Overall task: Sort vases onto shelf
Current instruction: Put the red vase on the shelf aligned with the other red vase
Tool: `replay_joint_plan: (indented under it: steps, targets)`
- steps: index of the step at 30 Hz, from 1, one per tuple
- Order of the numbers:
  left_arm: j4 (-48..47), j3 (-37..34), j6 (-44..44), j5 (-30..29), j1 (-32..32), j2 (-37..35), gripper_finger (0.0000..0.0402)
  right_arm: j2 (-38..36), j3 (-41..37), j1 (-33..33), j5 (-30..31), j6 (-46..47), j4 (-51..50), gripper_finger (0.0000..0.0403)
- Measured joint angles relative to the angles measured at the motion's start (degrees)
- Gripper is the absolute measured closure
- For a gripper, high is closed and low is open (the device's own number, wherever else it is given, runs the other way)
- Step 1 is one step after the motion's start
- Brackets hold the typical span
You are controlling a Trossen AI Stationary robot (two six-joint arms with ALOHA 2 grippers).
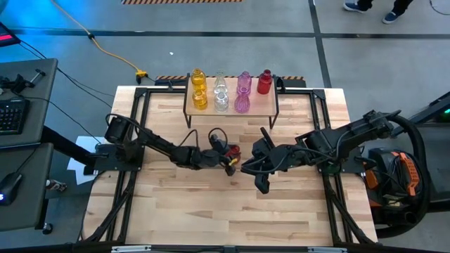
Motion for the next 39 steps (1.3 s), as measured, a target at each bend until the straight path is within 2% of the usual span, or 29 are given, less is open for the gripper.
replay_joint_plan:
  steps: [12,33,39]
  targets:
    - [-3.1,0.0,-1.9,6.7,3.7,0.0,0.0247,0.0,0.0,-0.1,0.0,1.5,0.0,0.0331]
    - [-3.3,0.0,-3.1,8.2,4.6,0.0,0.0249,0.0,0.0,-0.1,0.0,1.9,-0.3,0.0331]
    - [-0.3,0.0,-4.5,8.3,4.6,0.0,0.0248,0.0,0.0,-0.1,0.1,1.8,-0.7,0.0331]
